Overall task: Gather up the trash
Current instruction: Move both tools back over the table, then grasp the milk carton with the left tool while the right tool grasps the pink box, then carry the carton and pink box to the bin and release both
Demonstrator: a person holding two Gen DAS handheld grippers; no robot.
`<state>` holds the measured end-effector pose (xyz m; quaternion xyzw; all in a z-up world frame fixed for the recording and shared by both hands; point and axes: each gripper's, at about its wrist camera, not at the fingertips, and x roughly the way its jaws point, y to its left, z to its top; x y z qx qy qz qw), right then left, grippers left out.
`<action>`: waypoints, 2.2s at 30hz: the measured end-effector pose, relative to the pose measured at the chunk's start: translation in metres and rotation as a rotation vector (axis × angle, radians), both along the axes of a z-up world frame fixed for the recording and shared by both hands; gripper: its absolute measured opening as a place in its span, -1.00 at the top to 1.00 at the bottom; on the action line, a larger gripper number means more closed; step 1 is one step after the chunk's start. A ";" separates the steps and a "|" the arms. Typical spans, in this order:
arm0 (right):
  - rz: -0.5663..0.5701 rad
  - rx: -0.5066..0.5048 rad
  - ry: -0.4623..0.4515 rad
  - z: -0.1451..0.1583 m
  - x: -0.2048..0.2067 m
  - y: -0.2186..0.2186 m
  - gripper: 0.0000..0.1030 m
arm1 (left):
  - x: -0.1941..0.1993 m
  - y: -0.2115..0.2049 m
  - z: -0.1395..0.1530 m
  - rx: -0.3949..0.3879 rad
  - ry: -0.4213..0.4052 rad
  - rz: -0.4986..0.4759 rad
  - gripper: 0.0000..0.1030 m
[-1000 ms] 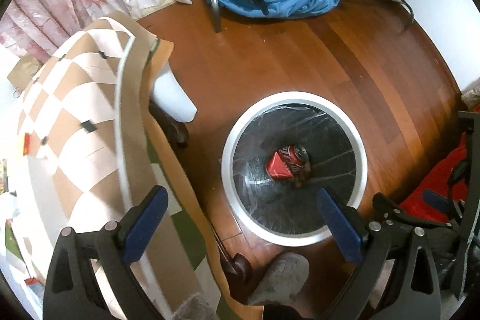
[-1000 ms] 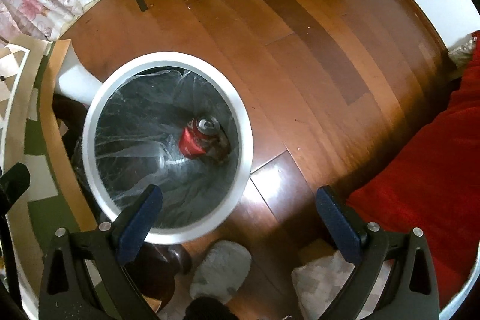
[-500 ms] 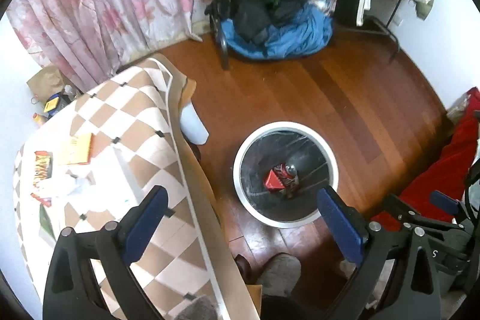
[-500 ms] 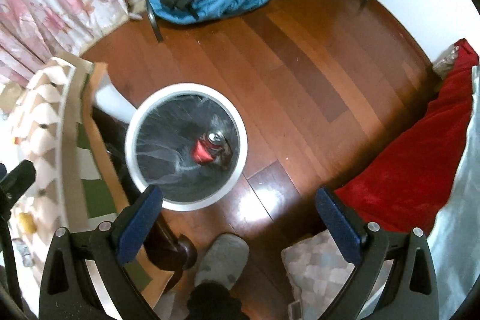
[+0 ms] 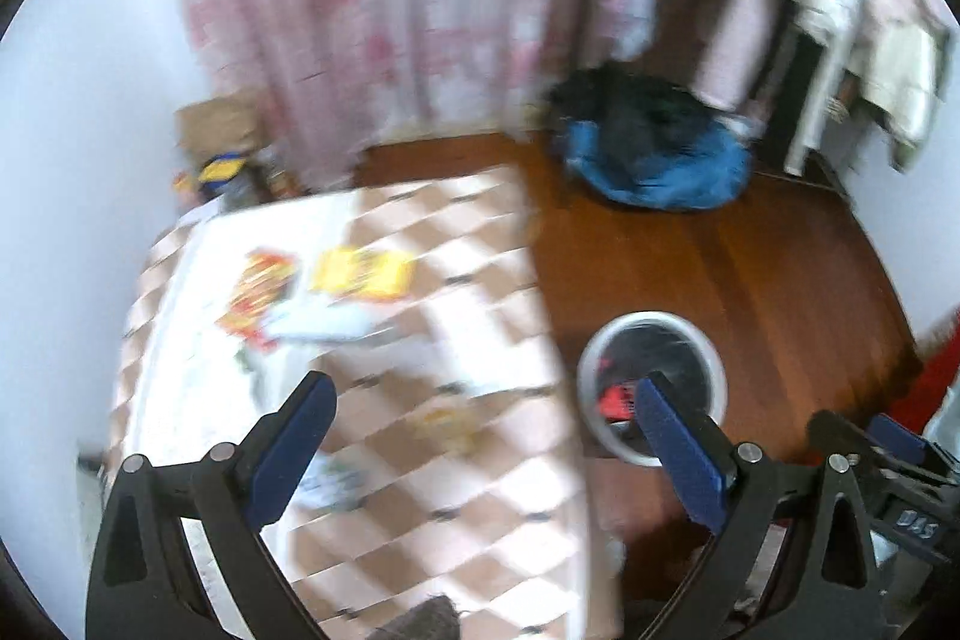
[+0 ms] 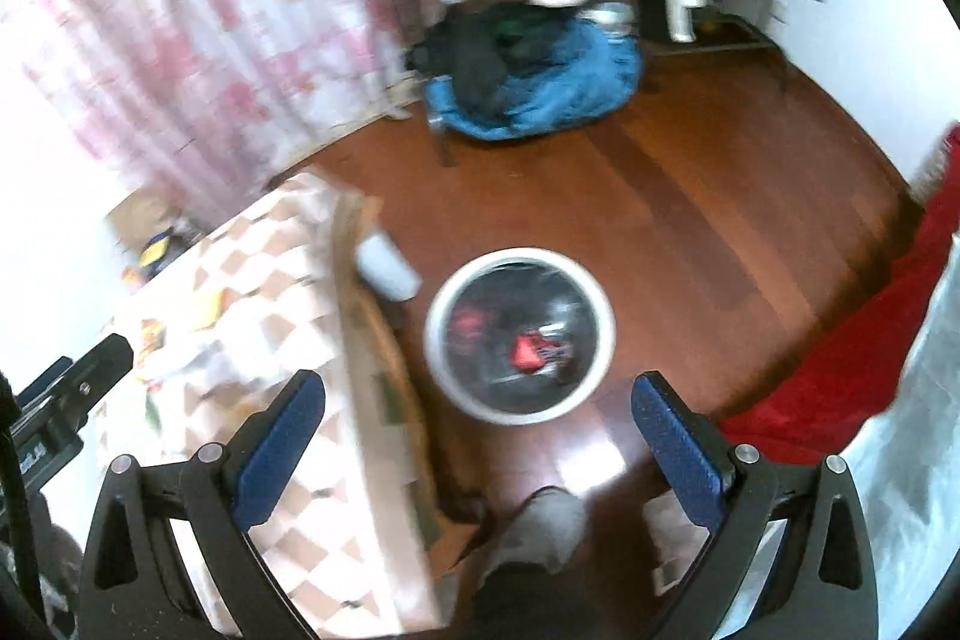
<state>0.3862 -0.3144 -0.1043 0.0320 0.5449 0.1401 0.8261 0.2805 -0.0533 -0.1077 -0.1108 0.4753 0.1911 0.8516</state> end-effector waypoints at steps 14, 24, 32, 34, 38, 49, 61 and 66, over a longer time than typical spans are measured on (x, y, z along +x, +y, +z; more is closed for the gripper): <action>0.303 -0.109 0.164 -0.118 0.016 0.222 -0.48 | -0.076 0.153 -0.171 -0.287 0.314 0.436 -0.95; 0.374 -0.221 0.238 -0.182 0.060 0.282 -0.48 | -0.071 0.184 -0.212 -0.628 0.240 0.672 -0.50; 0.386 -0.175 0.285 -0.190 0.050 0.267 -0.09 | -0.045 0.167 -0.200 -0.444 0.282 0.448 -0.14; 0.389 -0.176 0.309 -0.190 0.043 0.257 -0.09 | -0.036 0.163 -0.200 -0.381 0.318 0.352 -0.14; 0.393 -0.185 0.352 -0.191 0.032 0.240 -0.09 | -0.018 0.154 -0.202 -0.279 0.386 0.198 -0.14; 0.402 -0.231 0.333 -0.197 0.025 0.246 -0.11 | -0.012 0.120 -0.213 -0.233 0.420 0.208 -0.17; 0.397 -0.170 0.249 -0.175 0.014 0.245 -0.01 | -0.054 0.086 -0.175 -0.151 0.323 0.195 0.01; 0.387 -0.099 0.213 -0.149 0.009 0.237 0.00 | -0.060 0.074 -0.139 -0.086 0.261 0.186 0.01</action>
